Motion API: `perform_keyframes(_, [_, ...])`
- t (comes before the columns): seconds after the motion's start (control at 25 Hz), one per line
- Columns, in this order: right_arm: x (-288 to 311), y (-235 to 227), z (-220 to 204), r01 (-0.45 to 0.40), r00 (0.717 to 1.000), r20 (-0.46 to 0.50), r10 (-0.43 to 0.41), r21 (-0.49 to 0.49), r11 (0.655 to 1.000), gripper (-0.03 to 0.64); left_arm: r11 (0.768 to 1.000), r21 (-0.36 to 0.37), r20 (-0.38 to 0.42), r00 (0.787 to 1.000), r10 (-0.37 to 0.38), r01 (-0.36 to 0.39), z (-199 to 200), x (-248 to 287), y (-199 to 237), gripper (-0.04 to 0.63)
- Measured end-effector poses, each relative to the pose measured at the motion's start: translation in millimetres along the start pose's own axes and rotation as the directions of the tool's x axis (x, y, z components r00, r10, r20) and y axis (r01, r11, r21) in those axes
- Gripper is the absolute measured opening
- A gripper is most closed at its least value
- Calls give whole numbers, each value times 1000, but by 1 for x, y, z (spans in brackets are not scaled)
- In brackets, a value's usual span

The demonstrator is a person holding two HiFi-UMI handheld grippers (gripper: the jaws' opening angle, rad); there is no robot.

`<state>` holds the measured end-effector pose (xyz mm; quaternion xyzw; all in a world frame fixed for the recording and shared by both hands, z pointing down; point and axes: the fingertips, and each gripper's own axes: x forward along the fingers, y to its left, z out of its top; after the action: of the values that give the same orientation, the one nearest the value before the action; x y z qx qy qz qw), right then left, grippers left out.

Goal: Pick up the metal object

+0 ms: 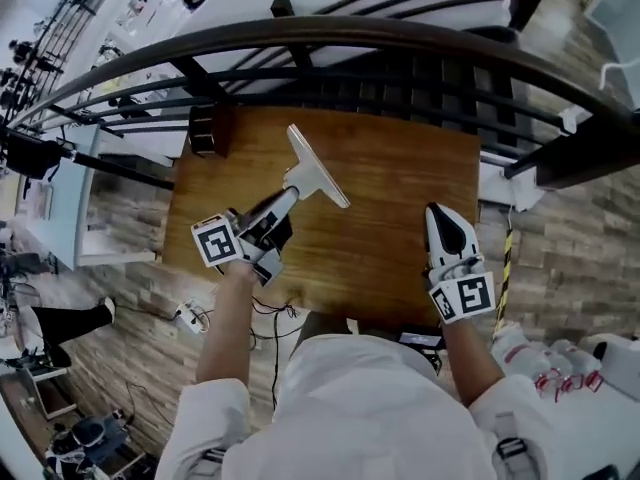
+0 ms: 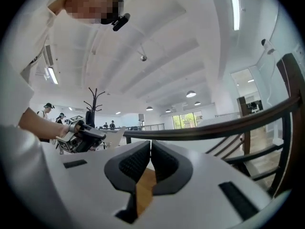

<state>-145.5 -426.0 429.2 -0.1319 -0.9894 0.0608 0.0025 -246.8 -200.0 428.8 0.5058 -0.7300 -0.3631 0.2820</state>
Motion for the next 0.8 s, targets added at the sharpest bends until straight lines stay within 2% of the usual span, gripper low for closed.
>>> perform_keyframes(0.2, [0, 28, 61, 9, 996, 88, -6, -35, 999, 26, 987, 157, 130, 991, 16, -37, 41, -60, -59, 20])
perform_keyframes(0.28, [-3, 45, 79, 21, 993, 120, -15, -49, 999, 25, 967, 246, 172, 985, 28, -71, 55, -87, -76, 18])
perform_keyframes(0.4, [-5, 74, 92, 36, 990, 136, -28, -60, 998, 25, 918, 375, 229, 972, 43, -129, 73, -124, -94, 18])
perform_keyframes(0.52, [-7, 117, 100, 29, 991, 136, -18, -79, 996, 25, 851, 490, 285, 957, 47, -188, 85, -165, -115, 18])
perform_keyframes(0.68, [-27, 170, 112, 5, 988, 152, 9, -98, 995, 25, 724, 633, 357, 933, 41, -274, 77, -212, -154, 18])
perform_keyframes(0.8, [-38, 198, 111, -11, 989, 147, 24, -91, 996, 25, 631, 696, 405, 913, 50, -343, 65, -233, -166, 18])
